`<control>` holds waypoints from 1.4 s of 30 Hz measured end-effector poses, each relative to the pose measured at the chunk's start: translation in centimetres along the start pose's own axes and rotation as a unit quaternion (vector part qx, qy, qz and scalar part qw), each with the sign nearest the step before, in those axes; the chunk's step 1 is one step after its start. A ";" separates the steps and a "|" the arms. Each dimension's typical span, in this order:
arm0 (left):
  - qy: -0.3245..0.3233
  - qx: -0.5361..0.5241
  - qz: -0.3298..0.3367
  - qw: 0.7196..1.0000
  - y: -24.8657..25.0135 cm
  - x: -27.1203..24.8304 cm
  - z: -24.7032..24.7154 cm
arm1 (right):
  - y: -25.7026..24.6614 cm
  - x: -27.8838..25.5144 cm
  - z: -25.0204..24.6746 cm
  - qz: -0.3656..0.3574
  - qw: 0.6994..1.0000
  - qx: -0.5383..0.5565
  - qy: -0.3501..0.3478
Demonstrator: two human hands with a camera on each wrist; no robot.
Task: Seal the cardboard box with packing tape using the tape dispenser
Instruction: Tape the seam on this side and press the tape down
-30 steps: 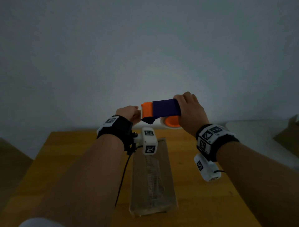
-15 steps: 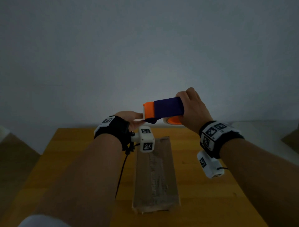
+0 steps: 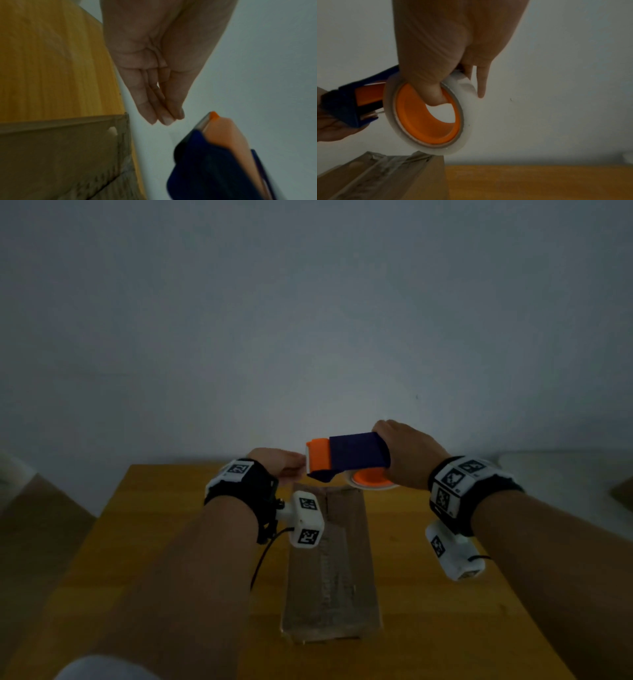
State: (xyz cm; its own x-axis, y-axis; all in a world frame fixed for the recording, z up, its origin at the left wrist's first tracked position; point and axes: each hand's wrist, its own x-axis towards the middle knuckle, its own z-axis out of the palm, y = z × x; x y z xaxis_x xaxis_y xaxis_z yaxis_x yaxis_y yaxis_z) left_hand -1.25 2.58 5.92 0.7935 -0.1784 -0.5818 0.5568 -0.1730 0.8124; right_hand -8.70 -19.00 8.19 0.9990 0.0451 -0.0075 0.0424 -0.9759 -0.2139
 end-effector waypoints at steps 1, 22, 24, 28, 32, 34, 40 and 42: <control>0.000 0.009 -0.002 1.000 -0.3 0.0 0.0 | 0.1 -0.1 0.1 -0.001 1.000 -0.003 -0.007; 0.038 0.220 0.010 0.975 -2.3 1.2 -1.5 | 6.0 -3.6 -0.4 0.126 0.983 -0.126 -0.043; 0.033 0.227 0.002 0.973 -2.0 0.4 -1.1 | 5.9 -3.6 -0.2 0.130 0.984 -0.118 -0.040; 0.045 0.230 0.002 0.972 -2.1 0.7 -0.9 | 6.0 -3.4 0.1 0.134 0.984 -0.110 -0.043; 0.063 0.222 0.015 0.973 -2.3 0.9 -0.5 | 6.1 -3.1 0.5 0.132 0.985 -0.109 -0.038; 0.073 0.220 0.019 0.972 -2.4 1.1 -0.5 | 6.2 -2.9 0.7 0.133 0.984 -0.111 -0.034; 0.075 0.199 0.019 0.977 -2.6 1.8 -0.7 | 6.1 -2.6 0.7 0.137 0.984 -0.111 -0.032; 0.084 0.207 0.025 0.974 -2.4 1.5 -0.7 | 6.0 -2.6 0.8 0.140 0.984 -0.108 -0.035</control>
State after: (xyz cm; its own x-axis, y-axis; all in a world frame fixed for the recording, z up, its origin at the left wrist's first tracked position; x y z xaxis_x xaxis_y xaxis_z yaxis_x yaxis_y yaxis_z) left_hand -1.26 3.38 3.12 0.8657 -0.0416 -0.4987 0.3970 -0.5496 0.7351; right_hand -11.07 -24.84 6.19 0.9687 -0.2251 -0.1046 -0.2244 -0.9743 0.0183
